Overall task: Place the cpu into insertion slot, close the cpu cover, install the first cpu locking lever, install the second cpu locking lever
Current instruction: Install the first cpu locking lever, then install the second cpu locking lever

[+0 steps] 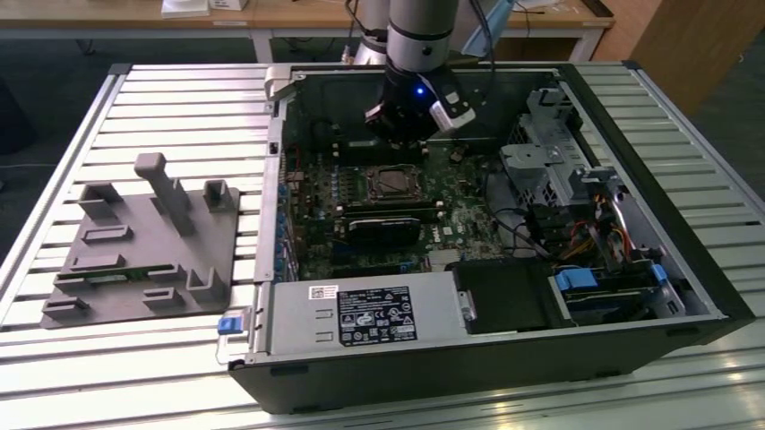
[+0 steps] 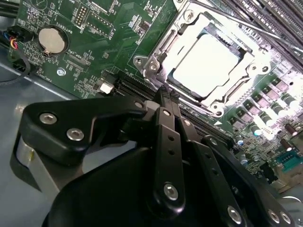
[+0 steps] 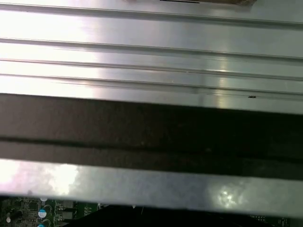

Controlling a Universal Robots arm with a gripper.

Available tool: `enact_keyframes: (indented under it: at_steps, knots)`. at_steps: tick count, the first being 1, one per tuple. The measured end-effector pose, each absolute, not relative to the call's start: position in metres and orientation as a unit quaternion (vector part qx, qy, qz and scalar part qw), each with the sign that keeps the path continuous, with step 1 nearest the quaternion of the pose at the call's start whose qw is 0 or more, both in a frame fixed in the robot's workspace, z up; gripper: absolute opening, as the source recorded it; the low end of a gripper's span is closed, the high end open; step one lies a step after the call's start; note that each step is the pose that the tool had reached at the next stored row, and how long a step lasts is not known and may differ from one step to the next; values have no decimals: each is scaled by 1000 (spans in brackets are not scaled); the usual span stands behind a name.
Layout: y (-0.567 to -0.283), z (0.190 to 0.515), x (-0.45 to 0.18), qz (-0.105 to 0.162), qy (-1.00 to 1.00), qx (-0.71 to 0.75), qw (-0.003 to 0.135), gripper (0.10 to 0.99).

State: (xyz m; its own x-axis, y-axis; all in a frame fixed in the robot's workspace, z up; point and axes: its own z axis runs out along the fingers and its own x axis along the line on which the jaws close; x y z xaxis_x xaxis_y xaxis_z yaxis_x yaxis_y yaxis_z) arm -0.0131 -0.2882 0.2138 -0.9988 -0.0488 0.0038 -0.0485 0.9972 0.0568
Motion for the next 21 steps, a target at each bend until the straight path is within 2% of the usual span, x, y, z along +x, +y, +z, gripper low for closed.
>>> enact_keyframes:
  at_steps: [21]
  knots:
    - [-299, 214, -13, -28, -999, 24, 3, 106]
